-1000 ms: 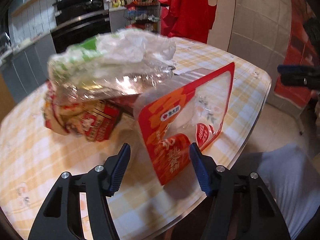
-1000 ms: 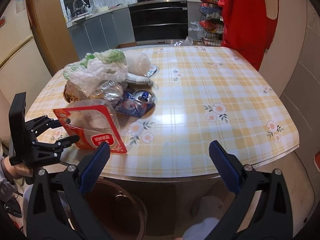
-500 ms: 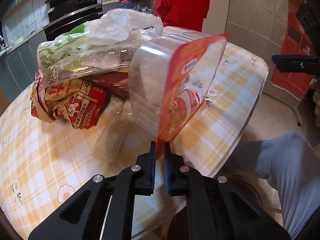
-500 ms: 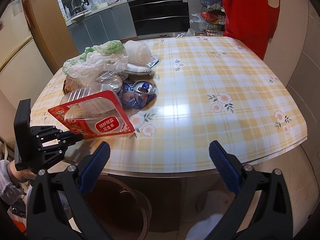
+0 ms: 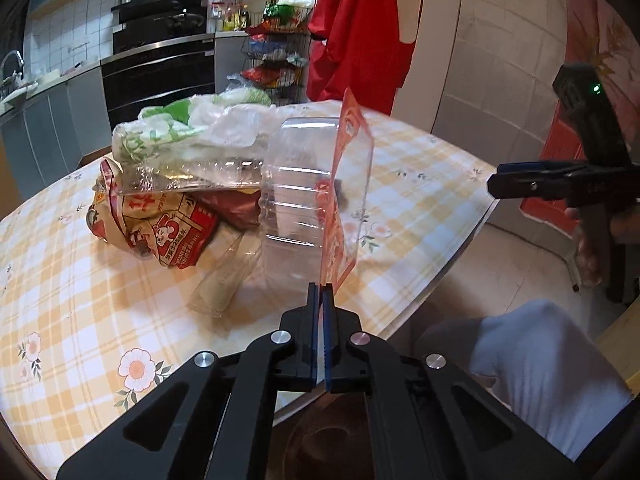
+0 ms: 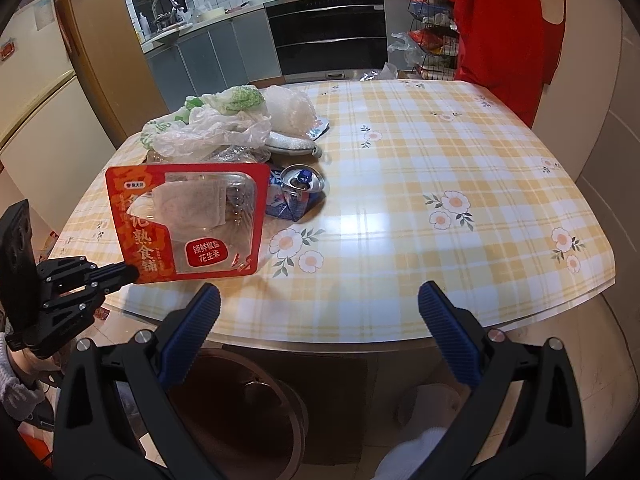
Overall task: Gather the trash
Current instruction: 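Lift the snack box with the left gripper while the right gripper grasps a blue can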
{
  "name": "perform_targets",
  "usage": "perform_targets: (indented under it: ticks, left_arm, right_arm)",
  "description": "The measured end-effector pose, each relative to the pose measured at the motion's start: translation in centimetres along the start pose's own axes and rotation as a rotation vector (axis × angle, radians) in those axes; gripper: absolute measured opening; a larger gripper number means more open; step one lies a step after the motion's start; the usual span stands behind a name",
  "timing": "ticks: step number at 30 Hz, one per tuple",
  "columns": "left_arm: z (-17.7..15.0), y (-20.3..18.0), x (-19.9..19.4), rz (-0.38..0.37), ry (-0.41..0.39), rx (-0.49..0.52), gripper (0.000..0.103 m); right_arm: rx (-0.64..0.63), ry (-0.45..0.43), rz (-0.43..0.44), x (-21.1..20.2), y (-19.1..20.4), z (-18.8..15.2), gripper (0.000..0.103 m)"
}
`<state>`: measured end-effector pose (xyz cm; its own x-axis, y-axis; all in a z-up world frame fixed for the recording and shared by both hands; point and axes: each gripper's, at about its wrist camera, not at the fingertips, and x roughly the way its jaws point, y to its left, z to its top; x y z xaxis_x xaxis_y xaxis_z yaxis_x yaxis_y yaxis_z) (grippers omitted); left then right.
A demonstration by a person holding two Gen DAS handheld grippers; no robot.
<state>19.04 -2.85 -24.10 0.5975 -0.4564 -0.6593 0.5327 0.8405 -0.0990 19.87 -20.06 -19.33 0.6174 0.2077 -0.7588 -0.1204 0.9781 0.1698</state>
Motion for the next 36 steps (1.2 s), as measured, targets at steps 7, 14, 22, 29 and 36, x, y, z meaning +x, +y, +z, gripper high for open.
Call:
perform_targets:
  ticks: [7,14,22,29,36]
  left_arm:
    - [0.4,-1.3,-2.4,0.003,-0.053,-0.005,0.001]
    - [-0.2,-1.0,-5.6,0.039,-0.109,-0.043,0.001]
    - [-1.6,0.3,-10.2,0.098,-0.171,-0.106,0.001]
    - [-2.3,2.4,-13.4,0.175,-0.232,-0.18,0.001]
    - [-2.6,3.9,-14.6,0.215,-0.252,-0.22,0.001]
  right_arm:
    - [-0.001,-0.015,0.009,-0.8,0.2,0.0,0.098]
    - [-0.01,-0.018,0.019,-1.1,0.7,-0.3,0.098]
    - [-0.034,-0.011,0.019,-0.8,1.3,-0.5,0.098]
    - [-0.162,-0.029,0.013,0.2,3.5,0.9,0.097]
    - [-0.334,-0.073,-0.012,5.1,5.3,3.3,0.097]
